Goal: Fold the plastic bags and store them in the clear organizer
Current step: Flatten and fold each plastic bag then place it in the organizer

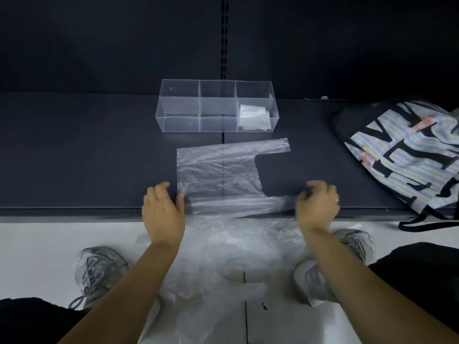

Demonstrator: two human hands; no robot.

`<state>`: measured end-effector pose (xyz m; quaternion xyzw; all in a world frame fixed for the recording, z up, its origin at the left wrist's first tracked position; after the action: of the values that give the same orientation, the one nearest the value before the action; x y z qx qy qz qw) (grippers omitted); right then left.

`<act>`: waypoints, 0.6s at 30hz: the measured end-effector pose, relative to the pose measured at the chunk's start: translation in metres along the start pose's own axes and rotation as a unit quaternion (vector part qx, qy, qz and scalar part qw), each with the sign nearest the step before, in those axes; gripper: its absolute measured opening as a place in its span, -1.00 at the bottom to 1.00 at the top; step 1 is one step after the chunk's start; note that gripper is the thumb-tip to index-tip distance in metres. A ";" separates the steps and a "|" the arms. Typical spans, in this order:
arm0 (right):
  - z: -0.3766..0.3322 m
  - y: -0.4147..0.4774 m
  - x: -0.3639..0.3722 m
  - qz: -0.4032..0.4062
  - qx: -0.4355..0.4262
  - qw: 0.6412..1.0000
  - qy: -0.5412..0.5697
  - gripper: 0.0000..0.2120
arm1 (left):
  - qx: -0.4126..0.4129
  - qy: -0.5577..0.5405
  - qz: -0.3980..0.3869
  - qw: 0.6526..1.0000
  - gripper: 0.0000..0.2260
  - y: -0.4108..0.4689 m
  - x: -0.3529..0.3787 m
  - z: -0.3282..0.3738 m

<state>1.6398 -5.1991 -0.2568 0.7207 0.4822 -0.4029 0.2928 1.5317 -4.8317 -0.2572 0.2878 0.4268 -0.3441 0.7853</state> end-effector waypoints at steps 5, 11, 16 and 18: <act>-0.125 -0.108 0.079 -0.179 -0.327 0.927 0.038 -0.59 | 0.158 0.088 -0.144 0.973 -0.57 -0.003 0.054 0.034; -0.096 -0.096 0.130 -0.244 -0.337 0.895 -0.163 -0.41 | 0.172 0.186 -0.189 0.949 -0.32 -0.003 0.081 0.008; 0.021 -0.002 0.064 -0.156 -0.165 0.944 -0.241 -0.41 | 0.181 0.185 -0.190 0.947 -0.24 -0.002 0.081 0.009; 0.052 0.021 0.038 -0.125 -0.096 0.964 -0.216 -0.42 | 0.182 0.185 -0.193 0.946 -0.23 -0.003 0.081 0.007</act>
<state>1.6517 -5.2313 -0.3155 0.5191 0.5301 -0.5346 0.4047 1.5655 -4.8627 -0.3247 0.3969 0.5416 -0.5015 0.5455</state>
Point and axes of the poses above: each hand's wrist, its own y-axis towards the middle knuckle, its own x-axis out of the palm, z = x × y, the point moved 10 cm from there along y, towards the middle knuckle
